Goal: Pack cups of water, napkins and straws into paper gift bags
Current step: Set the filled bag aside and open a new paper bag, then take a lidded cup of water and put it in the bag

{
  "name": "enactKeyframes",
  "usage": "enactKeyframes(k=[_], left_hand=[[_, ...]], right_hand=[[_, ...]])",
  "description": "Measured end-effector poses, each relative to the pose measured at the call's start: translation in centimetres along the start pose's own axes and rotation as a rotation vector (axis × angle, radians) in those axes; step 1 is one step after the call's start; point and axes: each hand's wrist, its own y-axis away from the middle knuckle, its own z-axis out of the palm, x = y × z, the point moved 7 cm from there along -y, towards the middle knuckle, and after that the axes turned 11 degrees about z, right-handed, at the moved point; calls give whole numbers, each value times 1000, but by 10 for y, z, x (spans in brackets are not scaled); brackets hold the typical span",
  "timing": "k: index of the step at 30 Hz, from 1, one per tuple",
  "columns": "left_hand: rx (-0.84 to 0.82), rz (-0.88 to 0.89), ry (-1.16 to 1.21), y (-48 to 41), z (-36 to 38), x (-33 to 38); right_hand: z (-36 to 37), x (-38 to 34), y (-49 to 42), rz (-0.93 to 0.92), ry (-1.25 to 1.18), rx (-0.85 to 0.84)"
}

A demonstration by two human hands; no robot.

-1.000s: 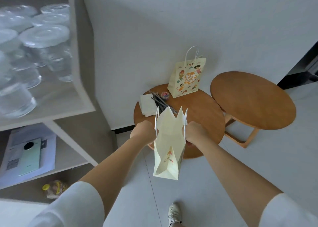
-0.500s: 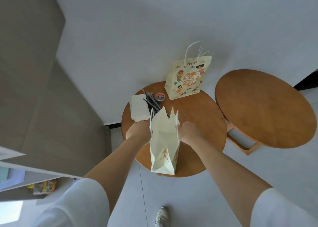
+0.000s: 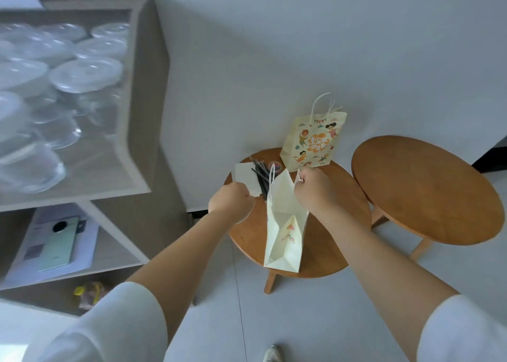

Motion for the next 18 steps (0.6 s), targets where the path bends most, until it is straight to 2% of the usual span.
enactKeyframes(k=[7,13,18], left_hand=[[186,86,21,101,-76,-34],[316,-14,13,167,-134,-104],[435,-129,21,197,-182,-156]], right_hand=[[8,-97,110,-263,-78,27],[34,-176,188,-448,-73,-30],[52,-236,219,-583,-71,-63]])
